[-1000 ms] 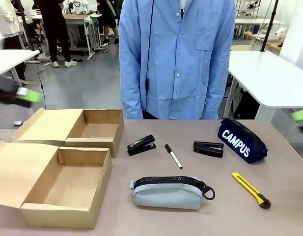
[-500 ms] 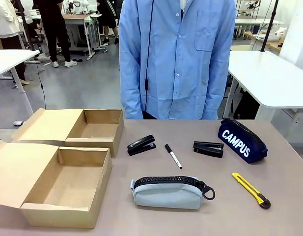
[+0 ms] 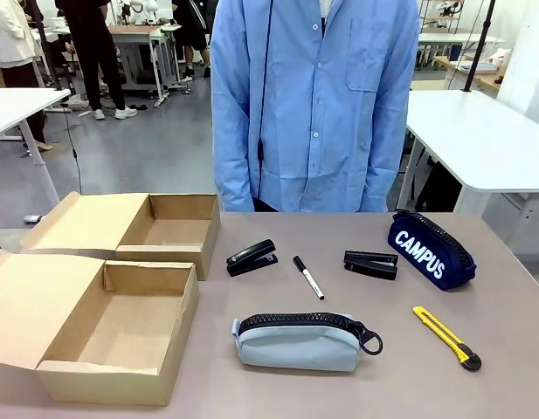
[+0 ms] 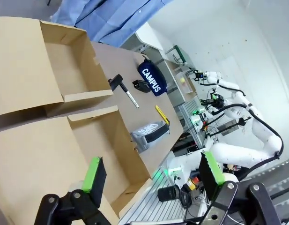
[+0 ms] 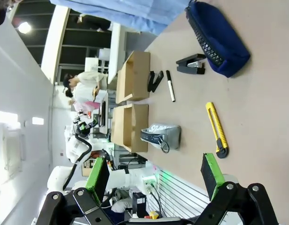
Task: Place items inside the box.
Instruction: Pick up a Pencil pouch or Stapler and place it inside the Mailer Box closest to the robot.
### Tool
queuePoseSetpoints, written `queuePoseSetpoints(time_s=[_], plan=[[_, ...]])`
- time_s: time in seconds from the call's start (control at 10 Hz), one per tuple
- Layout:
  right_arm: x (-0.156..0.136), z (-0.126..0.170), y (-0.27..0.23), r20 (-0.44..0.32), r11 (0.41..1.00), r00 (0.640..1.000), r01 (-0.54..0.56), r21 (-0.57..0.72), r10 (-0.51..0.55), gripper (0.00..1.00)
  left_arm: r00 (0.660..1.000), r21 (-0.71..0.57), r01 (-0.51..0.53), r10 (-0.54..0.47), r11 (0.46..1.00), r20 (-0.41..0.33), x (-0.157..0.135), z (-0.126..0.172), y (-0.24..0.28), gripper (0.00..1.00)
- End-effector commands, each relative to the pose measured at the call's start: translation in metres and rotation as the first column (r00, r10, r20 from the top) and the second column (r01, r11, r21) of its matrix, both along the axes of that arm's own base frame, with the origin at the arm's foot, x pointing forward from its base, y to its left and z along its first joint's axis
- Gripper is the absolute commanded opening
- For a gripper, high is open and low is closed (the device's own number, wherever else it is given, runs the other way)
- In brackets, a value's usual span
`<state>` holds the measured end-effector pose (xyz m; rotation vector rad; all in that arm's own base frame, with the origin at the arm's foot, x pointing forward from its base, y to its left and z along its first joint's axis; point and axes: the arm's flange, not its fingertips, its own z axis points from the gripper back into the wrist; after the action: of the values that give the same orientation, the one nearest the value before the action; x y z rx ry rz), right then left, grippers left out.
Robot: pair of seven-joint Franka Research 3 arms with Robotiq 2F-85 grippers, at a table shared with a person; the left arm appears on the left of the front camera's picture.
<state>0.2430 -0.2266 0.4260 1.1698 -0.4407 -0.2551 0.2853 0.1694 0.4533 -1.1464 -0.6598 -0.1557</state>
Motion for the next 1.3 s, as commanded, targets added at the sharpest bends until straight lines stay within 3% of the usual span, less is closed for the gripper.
queuePoseSetpoints(time_s=[0.0, 0.1, 0.2, 0.3, 0.4, 0.5, 0.7, 0.8, 1.0, 1.2], plan=[[0.002, -0.001, 0.001, -0.001, 1.000, 1.000, -0.001, 0.003, 0.001, 1.00, 0.999, -0.007, -0.006, 0.006, 1.000, 0.032, -0.001, 0.001, 0.002, 1.00], [0.007, 0.015, 0.042, 0.035, 0.982, 0.995, -0.085, -0.170, 0.093, 1.00, 0.999, -0.007, -0.006, 0.006, 1.000, 0.032, -0.001, 0.001, 0.002, 1.00], [0.007, 0.034, 0.093, 0.101, 0.919, 0.965, -0.196, -0.341, 0.243, 1.00, 0.999, -0.007, -0.006, 0.006, 1.000, 0.032, -0.001, 0.001, 0.002, 1.00], [0.003, 0.050, 0.143, 0.131, 0.825, 0.895, -0.326, -0.463, 0.427, 1.00, 0.999, -0.007, -0.006, 0.006, 1.000, 0.032, -0.001, 0.001, 0.002, 1.00], [-0.002, 0.059, 0.181, 0.111, 0.719, 0.839, -0.381, -0.581, 0.533, 1.00, 0.999, -0.007, -0.006, 0.006, 1.000, 0.032, -0.001, 0.001, 0.002, 1.00], [-0.001, 0.065, 0.179, 0.107, 0.717, 0.845, -0.370, -0.590, 0.524, 1.00, 0.999, -0.007, -0.006, 0.006, 1.000, 0.032, -0.001, 0.001, 0.002, 1.00], [0.004, 0.057, 0.115, 0.077, 0.818, 0.918, -0.305, -0.487, 0.388, 1.00, 0.999, -0.007, -0.006, 0.006, 1.000, 0.032, -0.001, 0.001, 0.002, 1.00], [-0.005, 0.047, 0.071, 0.102, 0.857, 0.940, -0.249, -0.452, 0.327, 1.00, 0.999, -0.007, -0.006, 0.006, 1.000, 0.032, -0.001, 0.001, 0.002, 1.00], [-0.041, 0.012, -0.018, 0.150, 0.937, 0.971, -0.129, -0.325, 0.186, 1.00, 0.999, -0.007, -0.006, 0.006, 1.000, 0.032, -0.001, 0.001, 0.002, 1.00], [-0.065, -0.030, -0.057, 0.156, 0.978, 0.987, -0.015, -0.209, 0.049, 1.00, 0.999, -0.007, -0.006, 0.006, 1.000, 0.032, -0.001, 0.001, 0.002, 1.00]])
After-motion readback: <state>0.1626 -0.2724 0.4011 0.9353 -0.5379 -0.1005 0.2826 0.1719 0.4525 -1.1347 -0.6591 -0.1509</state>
